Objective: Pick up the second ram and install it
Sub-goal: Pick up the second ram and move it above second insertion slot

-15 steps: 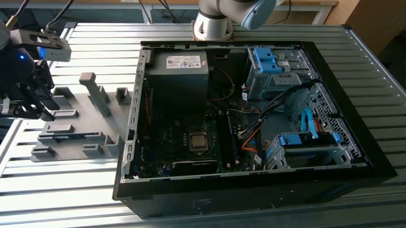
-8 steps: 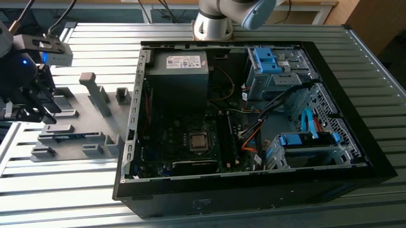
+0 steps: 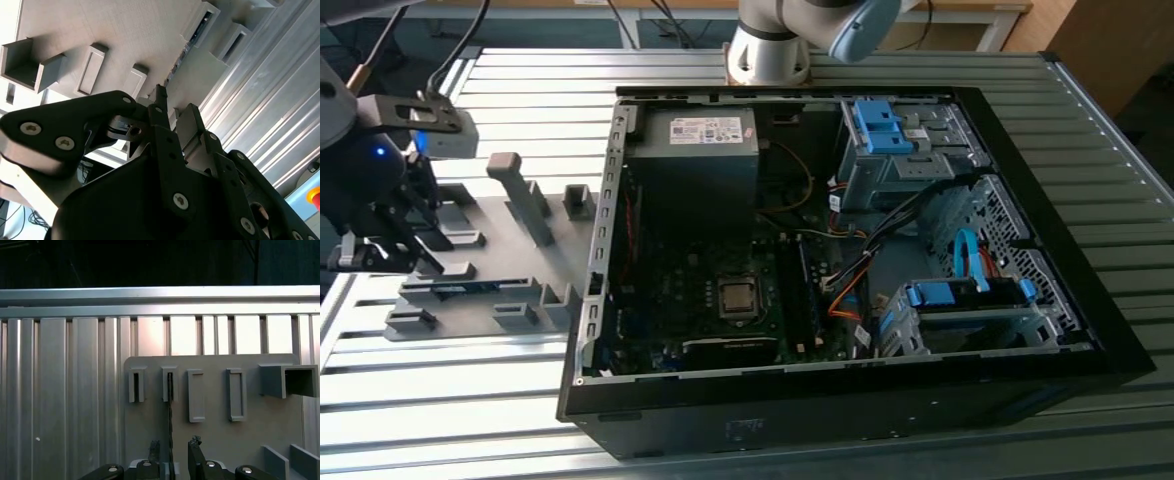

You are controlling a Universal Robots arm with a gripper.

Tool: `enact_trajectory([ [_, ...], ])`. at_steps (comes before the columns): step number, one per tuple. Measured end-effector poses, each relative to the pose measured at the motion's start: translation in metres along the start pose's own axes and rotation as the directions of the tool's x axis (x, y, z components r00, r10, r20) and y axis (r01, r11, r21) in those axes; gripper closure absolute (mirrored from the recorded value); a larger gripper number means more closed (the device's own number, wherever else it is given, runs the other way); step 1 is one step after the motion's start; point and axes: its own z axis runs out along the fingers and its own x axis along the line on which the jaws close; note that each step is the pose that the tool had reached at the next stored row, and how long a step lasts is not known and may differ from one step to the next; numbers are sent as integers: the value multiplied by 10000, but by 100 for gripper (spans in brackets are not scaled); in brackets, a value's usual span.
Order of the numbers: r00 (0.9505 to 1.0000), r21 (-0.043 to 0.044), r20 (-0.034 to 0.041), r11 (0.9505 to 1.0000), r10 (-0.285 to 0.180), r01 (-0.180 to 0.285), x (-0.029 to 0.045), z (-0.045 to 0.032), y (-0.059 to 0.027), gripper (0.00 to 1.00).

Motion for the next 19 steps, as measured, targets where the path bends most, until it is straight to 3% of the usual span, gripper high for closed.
enact_trajectory([
  [4, 10000, 0, 0, 10000, -2, 2, 2, 47, -1, 65],
  [10, 10000, 1, 1, 10000, -2, 2, 2, 60, -2, 65],
  [19, 10000, -8, -2, 10000, -34, 34, 10, 214, -3, 65],
])
